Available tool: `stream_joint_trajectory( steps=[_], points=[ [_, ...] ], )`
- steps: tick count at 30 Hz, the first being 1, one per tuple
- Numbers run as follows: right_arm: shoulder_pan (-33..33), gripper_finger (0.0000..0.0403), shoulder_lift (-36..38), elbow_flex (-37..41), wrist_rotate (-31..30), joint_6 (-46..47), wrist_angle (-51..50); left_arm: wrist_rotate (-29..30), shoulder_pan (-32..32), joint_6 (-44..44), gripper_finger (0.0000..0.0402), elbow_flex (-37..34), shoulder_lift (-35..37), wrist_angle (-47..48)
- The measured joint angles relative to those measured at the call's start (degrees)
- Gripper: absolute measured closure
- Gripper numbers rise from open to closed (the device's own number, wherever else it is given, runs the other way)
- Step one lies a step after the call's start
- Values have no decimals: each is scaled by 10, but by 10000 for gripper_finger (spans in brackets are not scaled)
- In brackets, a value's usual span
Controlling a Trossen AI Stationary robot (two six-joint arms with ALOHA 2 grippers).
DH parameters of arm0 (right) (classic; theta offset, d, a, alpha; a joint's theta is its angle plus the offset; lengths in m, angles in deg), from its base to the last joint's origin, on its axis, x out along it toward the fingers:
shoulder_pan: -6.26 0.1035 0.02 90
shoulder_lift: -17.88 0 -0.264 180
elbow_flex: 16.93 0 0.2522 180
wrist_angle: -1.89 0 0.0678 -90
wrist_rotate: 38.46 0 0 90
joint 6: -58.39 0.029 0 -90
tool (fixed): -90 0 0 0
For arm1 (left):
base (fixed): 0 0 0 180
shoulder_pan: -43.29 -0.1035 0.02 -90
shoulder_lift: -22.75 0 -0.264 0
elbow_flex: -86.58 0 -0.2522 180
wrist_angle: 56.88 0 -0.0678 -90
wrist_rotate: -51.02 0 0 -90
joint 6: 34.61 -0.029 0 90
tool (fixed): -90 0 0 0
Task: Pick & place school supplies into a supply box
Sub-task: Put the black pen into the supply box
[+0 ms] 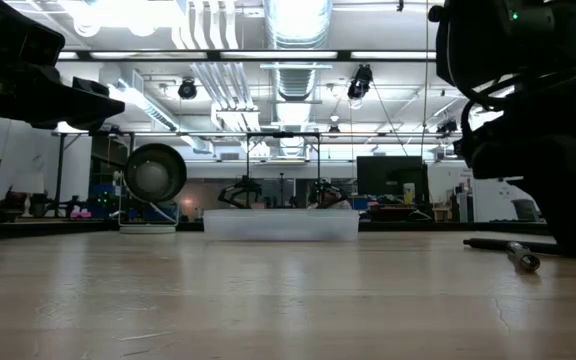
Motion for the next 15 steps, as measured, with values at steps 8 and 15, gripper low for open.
stream_joint_trajectory(
  steps=[8, 15],
  points=[
    [-16, 328, 37, -10, 3, 14, 5, 0, 0, 0, 315, 0, 0, 0],
    [-14, 333, 44, -20, -2, 46, 22, 0, 0, 0, 315, 0, 0, 0]
  ],
)
